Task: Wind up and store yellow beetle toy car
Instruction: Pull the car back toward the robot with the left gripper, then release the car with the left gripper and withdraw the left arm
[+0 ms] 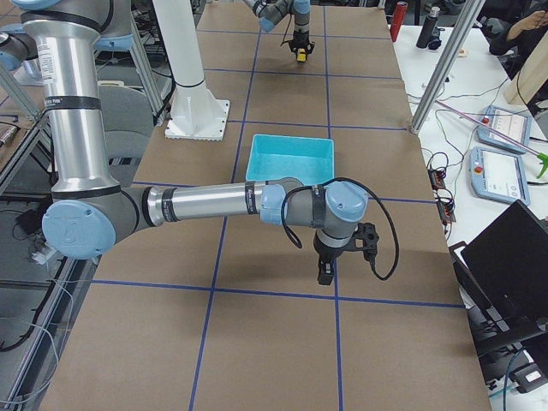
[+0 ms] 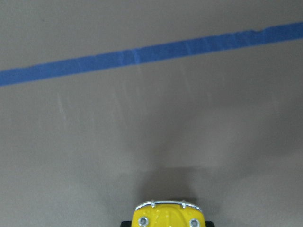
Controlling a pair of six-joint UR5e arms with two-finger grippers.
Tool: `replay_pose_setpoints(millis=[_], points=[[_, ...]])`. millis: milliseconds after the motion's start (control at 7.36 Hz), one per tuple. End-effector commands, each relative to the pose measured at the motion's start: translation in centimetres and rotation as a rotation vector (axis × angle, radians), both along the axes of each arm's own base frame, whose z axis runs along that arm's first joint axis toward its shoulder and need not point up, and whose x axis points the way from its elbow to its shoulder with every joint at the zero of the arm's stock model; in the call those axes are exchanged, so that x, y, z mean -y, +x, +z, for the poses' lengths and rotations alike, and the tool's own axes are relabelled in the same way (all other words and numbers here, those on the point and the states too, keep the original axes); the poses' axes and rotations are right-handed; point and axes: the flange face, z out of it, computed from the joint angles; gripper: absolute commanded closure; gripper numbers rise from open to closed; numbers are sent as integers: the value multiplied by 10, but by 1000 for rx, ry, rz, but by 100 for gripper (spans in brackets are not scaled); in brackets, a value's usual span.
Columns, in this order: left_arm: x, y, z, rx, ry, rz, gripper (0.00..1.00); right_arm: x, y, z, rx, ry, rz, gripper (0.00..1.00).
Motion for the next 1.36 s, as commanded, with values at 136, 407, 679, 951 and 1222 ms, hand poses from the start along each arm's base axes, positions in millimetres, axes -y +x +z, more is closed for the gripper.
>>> replay_pose_setpoints(millis=[136,407,679,951,1222], points=[[7,-20,16,1,0,23,100,0,0,0,0,0,1,0],[7,-24,22,6,1,29,100,0,-2,0,0,0,-2,0],[8,-24,25,11,-6,21,96,0,-2,0,0,0,-2,0],[9,-24,23,7,-6,16,0,0,-2,1,0,-2,-2,0],[13,-31,23,6,-7,3,0,0,-2,0,0,0,-2,0]])
